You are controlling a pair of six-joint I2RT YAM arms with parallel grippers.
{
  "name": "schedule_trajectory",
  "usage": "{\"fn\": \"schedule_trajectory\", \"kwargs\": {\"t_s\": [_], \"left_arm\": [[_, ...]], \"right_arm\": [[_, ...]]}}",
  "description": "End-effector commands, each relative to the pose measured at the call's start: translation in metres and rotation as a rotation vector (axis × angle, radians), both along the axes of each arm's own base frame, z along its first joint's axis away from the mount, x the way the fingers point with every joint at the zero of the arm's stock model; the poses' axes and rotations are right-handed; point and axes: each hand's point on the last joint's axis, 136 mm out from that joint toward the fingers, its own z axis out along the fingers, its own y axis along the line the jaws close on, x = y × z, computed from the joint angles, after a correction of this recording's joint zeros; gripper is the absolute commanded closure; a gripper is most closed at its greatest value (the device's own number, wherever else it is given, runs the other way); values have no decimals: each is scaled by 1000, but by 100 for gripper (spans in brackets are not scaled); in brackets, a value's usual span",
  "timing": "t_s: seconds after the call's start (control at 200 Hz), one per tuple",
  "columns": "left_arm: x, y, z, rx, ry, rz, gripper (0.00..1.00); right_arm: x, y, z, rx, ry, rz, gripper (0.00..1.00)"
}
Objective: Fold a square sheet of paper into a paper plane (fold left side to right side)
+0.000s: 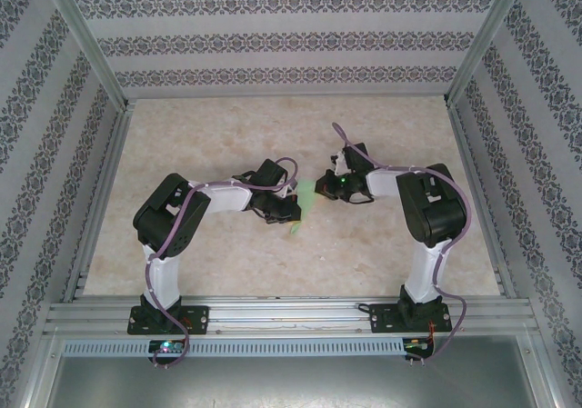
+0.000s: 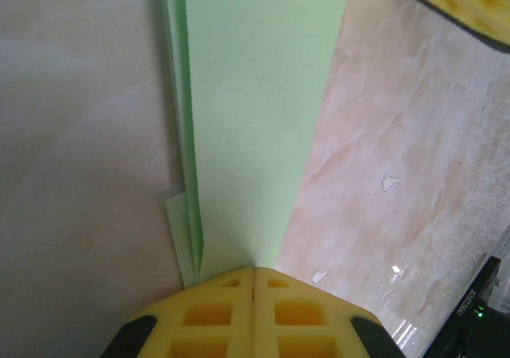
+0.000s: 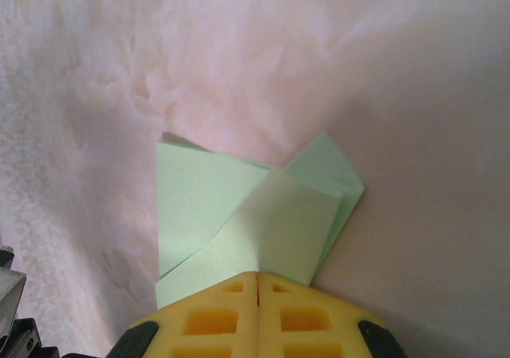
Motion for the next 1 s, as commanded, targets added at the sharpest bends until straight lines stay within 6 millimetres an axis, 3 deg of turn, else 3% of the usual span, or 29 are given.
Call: {"fn": "schedule_trajectory", "kwargs": {"t_s": [0.0, 0.345, 0.51, 0.739, 0.864, 0.994], "left_arm": [[-41, 47, -64, 256, 172, 19, 100], [-41, 46, -63, 248, 170, 18, 100], [-41, 46, -63, 240, 168, 18, 100], [-40, 45, -59, 232, 155, 23, 100], [-39, 45, -58, 229, 149, 24, 100], [-39, 44, -57, 226, 148, 25, 100]], "right_arm": [[23, -31, -14, -92, -15, -78, 100], [48, -49, -7, -119, -11, -101, 100], [51, -51, 19, -112, -59, -106, 100], [9, -30, 59, -39, -93, -82, 100], [-22, -4, 57, 0, -53, -54, 100], [-39, 20, 46, 42, -3, -47, 100]]}}
